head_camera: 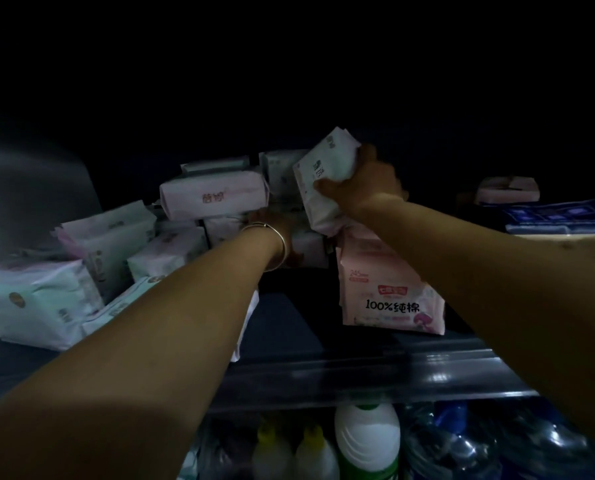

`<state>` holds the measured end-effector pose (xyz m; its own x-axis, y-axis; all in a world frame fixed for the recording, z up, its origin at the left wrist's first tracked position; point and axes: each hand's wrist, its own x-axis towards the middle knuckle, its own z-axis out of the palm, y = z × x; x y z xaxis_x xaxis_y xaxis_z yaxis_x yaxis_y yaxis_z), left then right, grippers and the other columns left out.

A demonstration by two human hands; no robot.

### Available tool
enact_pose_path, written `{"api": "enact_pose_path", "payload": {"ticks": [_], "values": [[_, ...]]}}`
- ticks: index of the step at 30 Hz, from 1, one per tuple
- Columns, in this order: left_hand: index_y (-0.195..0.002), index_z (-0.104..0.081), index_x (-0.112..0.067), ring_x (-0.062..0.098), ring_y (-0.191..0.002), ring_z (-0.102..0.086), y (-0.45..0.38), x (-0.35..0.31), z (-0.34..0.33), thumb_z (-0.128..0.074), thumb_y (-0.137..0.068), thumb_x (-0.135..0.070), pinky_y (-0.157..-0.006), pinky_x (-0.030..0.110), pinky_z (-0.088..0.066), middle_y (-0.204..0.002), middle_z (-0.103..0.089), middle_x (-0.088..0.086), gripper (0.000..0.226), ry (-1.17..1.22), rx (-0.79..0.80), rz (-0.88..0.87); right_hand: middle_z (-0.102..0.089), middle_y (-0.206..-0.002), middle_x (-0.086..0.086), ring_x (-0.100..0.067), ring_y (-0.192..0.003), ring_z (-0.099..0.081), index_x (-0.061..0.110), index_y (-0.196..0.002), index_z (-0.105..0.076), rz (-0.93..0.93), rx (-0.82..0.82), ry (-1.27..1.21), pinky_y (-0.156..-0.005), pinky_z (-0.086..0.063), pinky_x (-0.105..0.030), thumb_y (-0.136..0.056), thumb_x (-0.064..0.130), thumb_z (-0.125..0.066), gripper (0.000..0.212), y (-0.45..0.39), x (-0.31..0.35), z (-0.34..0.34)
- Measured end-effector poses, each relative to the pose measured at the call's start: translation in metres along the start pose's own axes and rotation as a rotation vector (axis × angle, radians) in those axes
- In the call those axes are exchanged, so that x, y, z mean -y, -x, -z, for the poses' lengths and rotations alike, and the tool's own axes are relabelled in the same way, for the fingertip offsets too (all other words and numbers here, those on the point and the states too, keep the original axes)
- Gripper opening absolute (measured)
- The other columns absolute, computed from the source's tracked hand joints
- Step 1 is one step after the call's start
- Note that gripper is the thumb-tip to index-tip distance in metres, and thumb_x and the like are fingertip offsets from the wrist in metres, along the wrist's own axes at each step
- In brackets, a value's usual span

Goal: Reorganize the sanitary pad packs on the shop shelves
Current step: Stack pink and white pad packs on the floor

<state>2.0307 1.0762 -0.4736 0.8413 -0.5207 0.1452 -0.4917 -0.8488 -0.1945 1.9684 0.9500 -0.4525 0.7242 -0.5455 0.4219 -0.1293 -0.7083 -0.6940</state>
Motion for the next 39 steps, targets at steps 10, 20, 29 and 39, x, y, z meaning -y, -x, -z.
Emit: {"api": "enact_pose_path", "payload": {"ticks": [10, 20, 29, 39], "values": [[-0.146, -0.026, -0.013, 0.031, -0.127, -0.044, -0.018, 0.002, -0.004, -0.064, -0.072, -0.065, -0.106, 0.038, -0.037, -0.145, -0.039, 0.012, 0.098, -0.062, 0.082, -0.003, -0.032, -0.143, -0.010, -0.028, -0.134, -0.031, 0.010, -0.141, -0.026, 0.098, -0.088, -0.019, -0.107, -0.032, -0.047, -0.079, 0.046, -0.069, 0.084, 0.013, 0.004, -0.002], [-0.146, -0.023, -0.019, 0.029, -0.130, -0.040, -0.024, -0.002, -0.012, -0.064, -0.070, -0.066, -0.108, 0.036, -0.033, -0.145, -0.037, 0.010, 0.098, -0.020, 0.048, -0.032, -0.026, -0.146, -0.011, -0.031, -0.134, -0.027, 0.011, -0.143, -0.021, 0.040, -0.108, 0.074, -0.104, -0.030, -0.050, -0.081, 0.047, -0.066, 0.085, 0.013, -0.002, -0.008], [-0.143, -0.036, -0.020, 0.027, -0.127, -0.044, -0.040, -0.006, -0.009, -0.068, -0.070, -0.059, -0.107, 0.037, -0.036, -0.144, -0.042, 0.007, 0.089, -0.020, 0.134, -0.077, -0.025, -0.146, -0.011, -0.032, -0.131, -0.029, 0.011, -0.143, -0.020, 0.044, -0.107, 0.133, -0.101, -0.031, -0.050, -0.083, 0.048, -0.064, 0.083, 0.008, -0.006, -0.015], [-0.147, -0.025, -0.017, 0.031, -0.127, -0.041, -0.017, -0.015, -0.004, -0.075, -0.058, -0.060, -0.107, 0.034, -0.036, -0.144, -0.037, 0.012, 0.111, 0.080, 0.059, -0.007, -0.031, -0.141, -0.012, -0.031, -0.129, -0.031, 0.010, -0.144, -0.021, 0.118, -0.194, 0.156, -0.100, -0.030, -0.047, -0.086, 0.043, -0.061, 0.078, 0.017, 0.004, -0.002]]}}
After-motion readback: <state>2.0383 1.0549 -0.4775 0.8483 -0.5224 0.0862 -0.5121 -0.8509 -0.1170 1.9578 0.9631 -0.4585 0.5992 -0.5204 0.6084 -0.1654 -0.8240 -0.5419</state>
